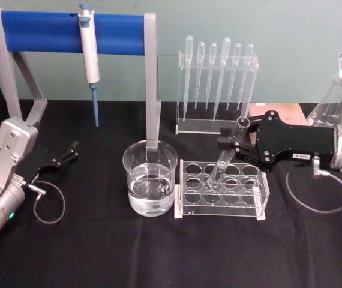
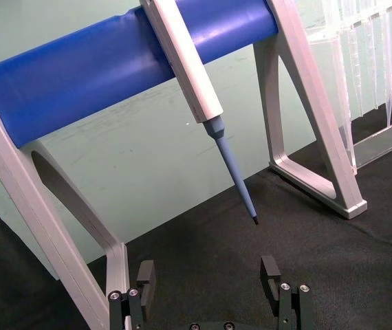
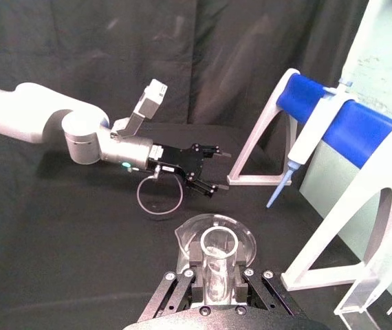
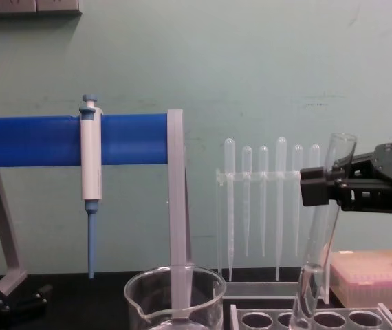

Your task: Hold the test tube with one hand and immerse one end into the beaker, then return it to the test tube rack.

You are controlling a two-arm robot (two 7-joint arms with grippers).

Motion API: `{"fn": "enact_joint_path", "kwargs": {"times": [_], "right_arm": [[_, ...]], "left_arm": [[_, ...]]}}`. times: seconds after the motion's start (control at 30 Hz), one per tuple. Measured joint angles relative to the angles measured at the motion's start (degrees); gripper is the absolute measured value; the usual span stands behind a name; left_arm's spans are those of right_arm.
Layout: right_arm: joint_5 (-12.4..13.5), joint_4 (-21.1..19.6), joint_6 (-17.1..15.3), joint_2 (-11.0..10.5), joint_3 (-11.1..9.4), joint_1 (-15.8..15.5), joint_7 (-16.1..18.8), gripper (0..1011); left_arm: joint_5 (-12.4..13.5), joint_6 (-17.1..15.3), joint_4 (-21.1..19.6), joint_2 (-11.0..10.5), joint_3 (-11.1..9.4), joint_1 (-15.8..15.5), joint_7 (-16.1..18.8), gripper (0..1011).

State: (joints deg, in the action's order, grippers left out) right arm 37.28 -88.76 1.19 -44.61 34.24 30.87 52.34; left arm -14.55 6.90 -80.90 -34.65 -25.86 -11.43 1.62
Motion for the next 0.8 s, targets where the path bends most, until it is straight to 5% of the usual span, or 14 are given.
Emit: {"fn": "enact_joint_path", "kwargs": {"times": [0.8], "right_arm": [[-2.0, 2.5, 1.2, 1.3, -0.3, -0.8, -0.1, 226]], "left_arm": [[0.0, 0.0, 0.0, 0.0, 0.0, 0.0, 0.0, 1000]]}}
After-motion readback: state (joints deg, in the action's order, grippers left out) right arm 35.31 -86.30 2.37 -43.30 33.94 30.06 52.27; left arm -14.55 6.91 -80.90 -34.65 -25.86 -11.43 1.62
